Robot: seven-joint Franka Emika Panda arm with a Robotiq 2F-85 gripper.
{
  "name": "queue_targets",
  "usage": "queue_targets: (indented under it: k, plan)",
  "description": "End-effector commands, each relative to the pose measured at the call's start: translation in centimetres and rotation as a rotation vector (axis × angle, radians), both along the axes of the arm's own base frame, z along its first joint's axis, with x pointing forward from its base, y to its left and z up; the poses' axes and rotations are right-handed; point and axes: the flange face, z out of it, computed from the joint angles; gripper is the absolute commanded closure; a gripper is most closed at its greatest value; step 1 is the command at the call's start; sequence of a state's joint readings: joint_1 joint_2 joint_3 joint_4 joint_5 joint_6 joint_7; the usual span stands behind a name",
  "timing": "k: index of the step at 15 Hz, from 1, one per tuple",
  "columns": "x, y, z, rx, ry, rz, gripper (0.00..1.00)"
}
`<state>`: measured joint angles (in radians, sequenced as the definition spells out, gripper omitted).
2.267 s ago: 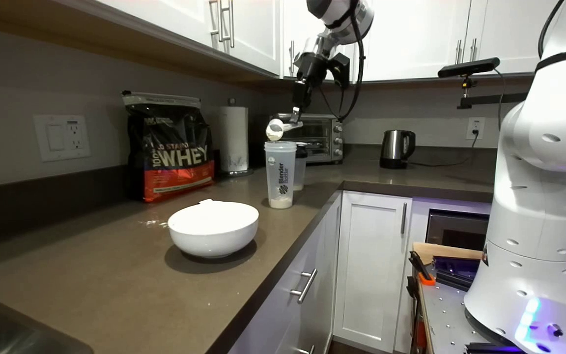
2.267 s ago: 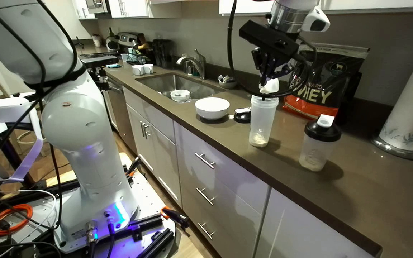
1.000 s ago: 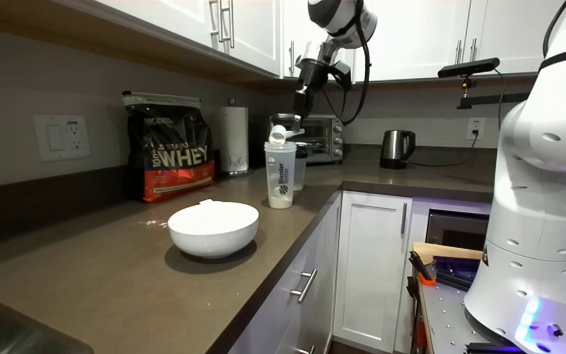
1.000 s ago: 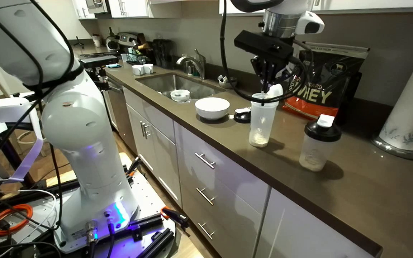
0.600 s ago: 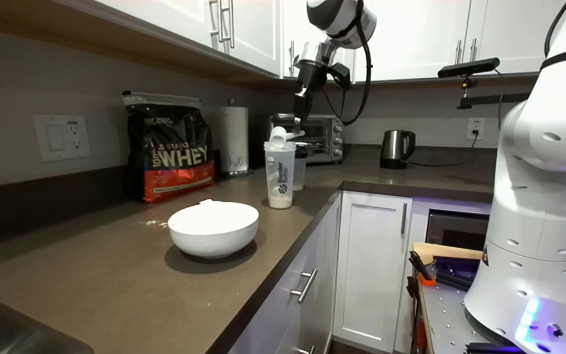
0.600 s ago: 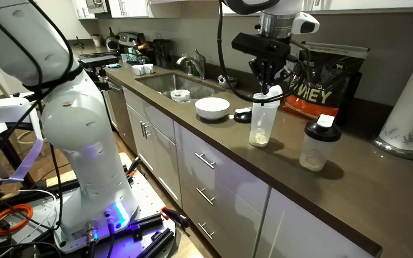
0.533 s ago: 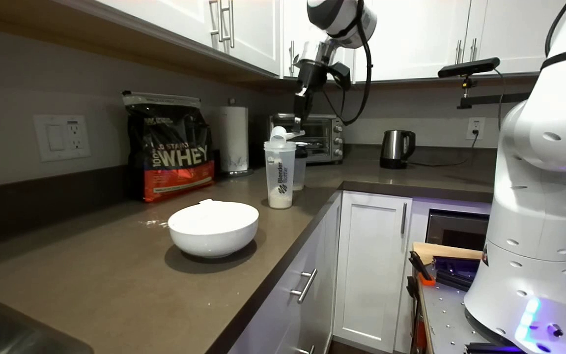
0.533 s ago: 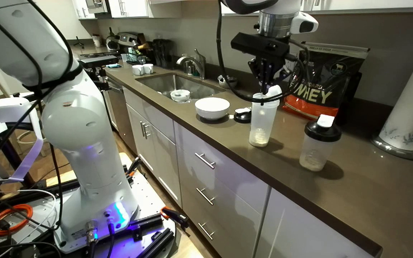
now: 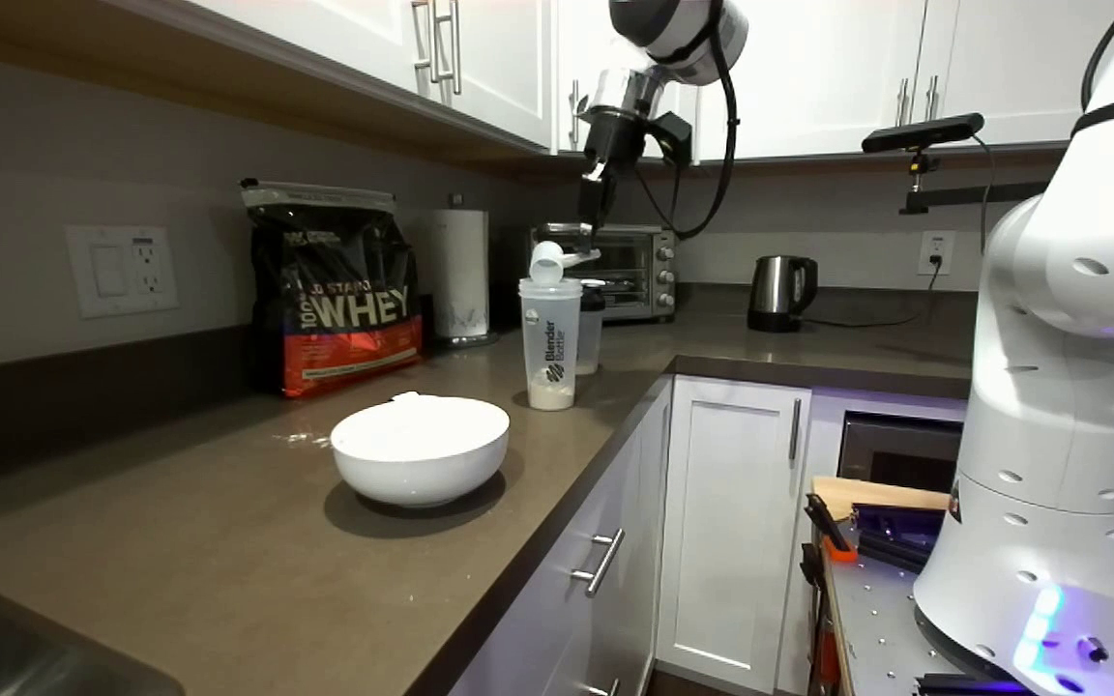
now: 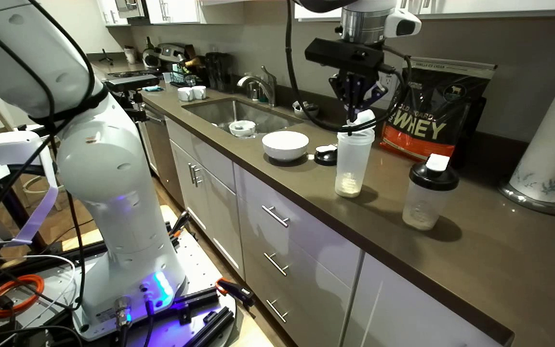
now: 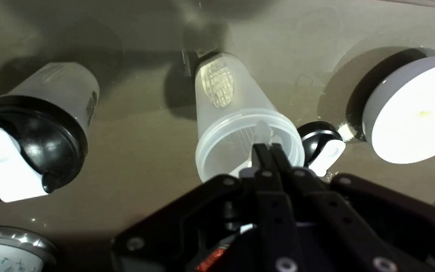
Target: Scoop some powder and put it in the bottle
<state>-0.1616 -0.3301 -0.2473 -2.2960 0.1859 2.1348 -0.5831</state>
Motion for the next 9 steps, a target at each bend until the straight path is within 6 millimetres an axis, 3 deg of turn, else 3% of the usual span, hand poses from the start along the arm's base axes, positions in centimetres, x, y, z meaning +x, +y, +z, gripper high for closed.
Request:
queue_targets:
  k: [1, 9]
  plan:
    - [-0.9, 1.0, 0.8, -0.003, -0.018, 0.002, 0.98]
    - [-2.0, 4.6, 2.3, 0.030, -0.058, 0.081, 0.98]
